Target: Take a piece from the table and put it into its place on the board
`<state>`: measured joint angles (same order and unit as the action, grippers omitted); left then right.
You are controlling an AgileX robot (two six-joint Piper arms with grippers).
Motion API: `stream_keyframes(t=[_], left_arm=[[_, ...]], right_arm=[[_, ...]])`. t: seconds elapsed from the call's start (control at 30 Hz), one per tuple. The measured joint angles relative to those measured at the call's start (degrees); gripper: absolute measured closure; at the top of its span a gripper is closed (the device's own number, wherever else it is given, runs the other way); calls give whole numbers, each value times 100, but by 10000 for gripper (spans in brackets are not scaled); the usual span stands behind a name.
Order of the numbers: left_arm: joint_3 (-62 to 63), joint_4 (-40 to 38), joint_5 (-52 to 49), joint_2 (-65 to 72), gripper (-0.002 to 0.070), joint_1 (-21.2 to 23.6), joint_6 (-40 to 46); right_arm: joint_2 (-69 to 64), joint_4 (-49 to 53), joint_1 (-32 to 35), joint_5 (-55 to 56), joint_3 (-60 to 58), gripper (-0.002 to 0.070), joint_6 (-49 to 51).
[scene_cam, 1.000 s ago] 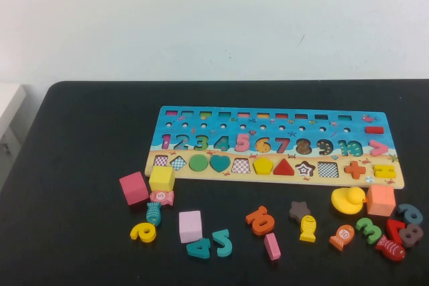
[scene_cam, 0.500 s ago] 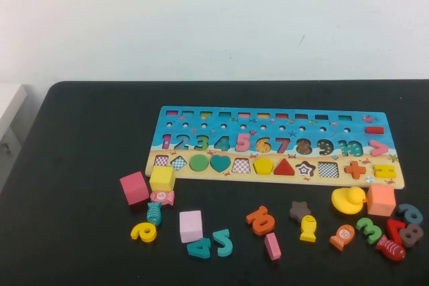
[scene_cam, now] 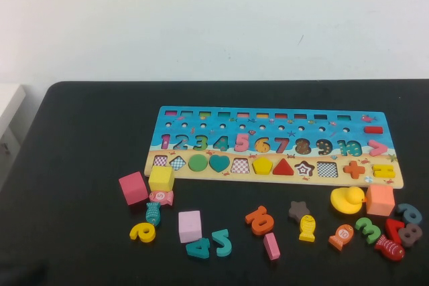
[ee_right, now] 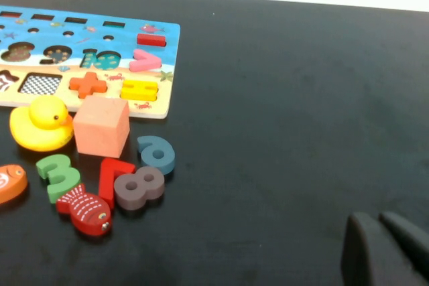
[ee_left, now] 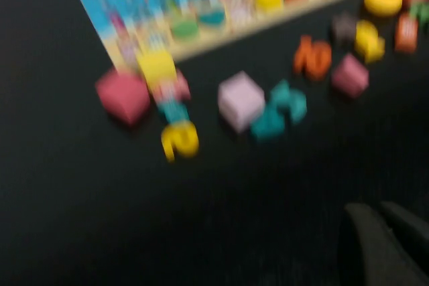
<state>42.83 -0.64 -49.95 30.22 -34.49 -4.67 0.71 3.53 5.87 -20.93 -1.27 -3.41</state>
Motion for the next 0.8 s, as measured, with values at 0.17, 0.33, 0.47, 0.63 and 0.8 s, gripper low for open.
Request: stream_keyframes(t=[0.17,0.33,0.47,0.63,0.8], left_arm=[[-916,-155,2,0,676,0,0],[-1512,-82,740,-335,676,63,-43],[-2062,143,2008,-1145,676,721,-23],[-2907,358,3631,-2056,676,1709,-10],[-3681,358,4287,-2656,676,2552,-153]], right_arm=[[0,0,0,0,0,658,0],[0,0,0,0,0,657,0],[0,0,0,0,0,657,0],[0,0,0,0,0,657,0],[0,0,0,0,0,657,0]])
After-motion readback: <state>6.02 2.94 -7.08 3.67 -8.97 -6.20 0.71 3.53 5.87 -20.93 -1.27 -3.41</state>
